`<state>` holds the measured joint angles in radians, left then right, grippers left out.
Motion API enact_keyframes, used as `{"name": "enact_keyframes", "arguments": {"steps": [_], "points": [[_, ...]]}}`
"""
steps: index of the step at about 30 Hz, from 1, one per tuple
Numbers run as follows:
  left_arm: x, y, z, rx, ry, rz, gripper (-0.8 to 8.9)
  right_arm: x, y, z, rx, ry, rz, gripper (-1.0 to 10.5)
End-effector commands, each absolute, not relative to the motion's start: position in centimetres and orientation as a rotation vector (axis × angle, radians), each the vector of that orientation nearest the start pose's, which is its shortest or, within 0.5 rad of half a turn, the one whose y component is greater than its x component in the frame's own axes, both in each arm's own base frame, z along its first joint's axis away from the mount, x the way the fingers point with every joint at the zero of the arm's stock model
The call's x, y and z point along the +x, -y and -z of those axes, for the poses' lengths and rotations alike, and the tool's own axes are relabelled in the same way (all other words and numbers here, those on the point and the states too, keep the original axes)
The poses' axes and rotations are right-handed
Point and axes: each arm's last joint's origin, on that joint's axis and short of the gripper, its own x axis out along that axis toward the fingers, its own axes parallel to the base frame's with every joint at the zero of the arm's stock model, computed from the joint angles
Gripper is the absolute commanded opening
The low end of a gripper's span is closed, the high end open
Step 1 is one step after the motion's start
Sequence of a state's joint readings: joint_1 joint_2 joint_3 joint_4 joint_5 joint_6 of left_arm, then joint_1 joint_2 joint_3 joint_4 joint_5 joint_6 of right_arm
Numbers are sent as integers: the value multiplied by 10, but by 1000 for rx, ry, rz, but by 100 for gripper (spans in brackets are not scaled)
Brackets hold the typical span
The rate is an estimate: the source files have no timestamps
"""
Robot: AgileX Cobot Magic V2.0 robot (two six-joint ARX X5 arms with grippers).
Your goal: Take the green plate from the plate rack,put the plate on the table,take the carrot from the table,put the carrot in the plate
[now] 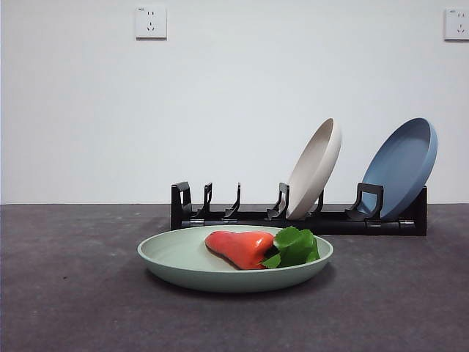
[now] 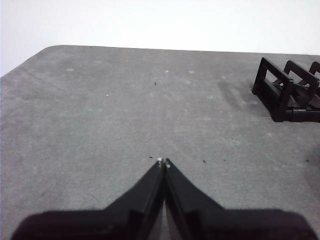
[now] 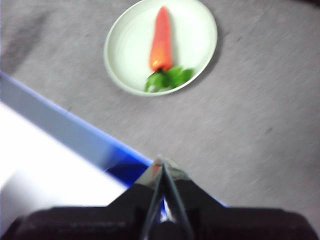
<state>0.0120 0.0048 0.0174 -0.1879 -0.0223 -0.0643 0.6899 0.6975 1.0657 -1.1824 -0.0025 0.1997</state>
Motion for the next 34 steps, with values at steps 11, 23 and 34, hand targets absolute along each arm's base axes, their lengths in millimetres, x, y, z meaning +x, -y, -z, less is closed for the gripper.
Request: {"name": "enact_keyframes", "arguments": {"steps": [11, 23, 34], "points": [[96, -2, -147, -67, -178, -43, -3, 94, -15, -330, -7, -212, -338, 1], [96, -2, -147, -67, -178, -43, -3, 95, -7, -209, -9, -45, -193, 1], [96, -2, -147, -67, -178, -43, -3, 97, -9, -152, 65, -142, -211, 1]]}}
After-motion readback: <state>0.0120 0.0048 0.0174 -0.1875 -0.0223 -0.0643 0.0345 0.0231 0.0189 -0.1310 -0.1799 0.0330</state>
